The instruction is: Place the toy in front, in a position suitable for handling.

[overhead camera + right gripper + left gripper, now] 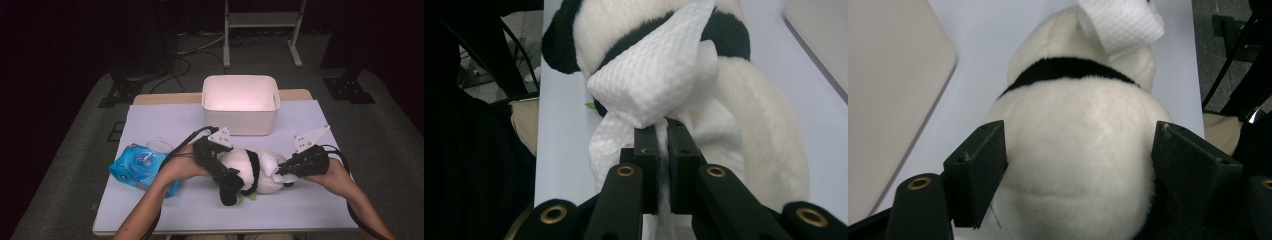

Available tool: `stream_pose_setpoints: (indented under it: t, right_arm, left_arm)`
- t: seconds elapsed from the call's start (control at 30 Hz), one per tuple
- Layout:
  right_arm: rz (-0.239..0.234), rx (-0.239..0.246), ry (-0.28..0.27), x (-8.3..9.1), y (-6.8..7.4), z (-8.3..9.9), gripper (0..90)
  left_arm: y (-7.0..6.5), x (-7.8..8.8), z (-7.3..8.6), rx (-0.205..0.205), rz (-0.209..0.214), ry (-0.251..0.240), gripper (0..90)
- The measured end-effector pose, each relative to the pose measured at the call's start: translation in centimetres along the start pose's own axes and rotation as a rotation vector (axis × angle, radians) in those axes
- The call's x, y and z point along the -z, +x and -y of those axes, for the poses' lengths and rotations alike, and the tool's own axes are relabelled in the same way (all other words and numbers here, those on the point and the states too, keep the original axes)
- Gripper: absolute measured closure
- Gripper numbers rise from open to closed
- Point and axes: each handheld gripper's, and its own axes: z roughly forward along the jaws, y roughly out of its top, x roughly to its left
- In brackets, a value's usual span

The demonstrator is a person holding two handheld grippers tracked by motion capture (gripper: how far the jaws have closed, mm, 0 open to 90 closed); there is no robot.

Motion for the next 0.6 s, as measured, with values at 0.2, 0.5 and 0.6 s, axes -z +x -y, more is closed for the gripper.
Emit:
stream_pose_setpoints:
  t: [0.2,0.5,0.6]
  right_arm:
    - [0.003,0.077,0.026,-1.3,1.4,-2.2,84.7]
    - [-0.045,0.129,-0.005,-3.7,1.9,-4.6,84.6]
    - [-0.046,0.139,-0.002,-3.8,2.1,-4.8,84.7]
  left_arm:
    - [-1.0,-0.5,0.9,0.001,0.009,-0.031,23.6]
    - [-1.9,-1.1,1.8,0.008,0.001,-0.091,23.6]
    - [-2.1,-1.2,1.8,0.004,-0.008,-0.09,23.6]
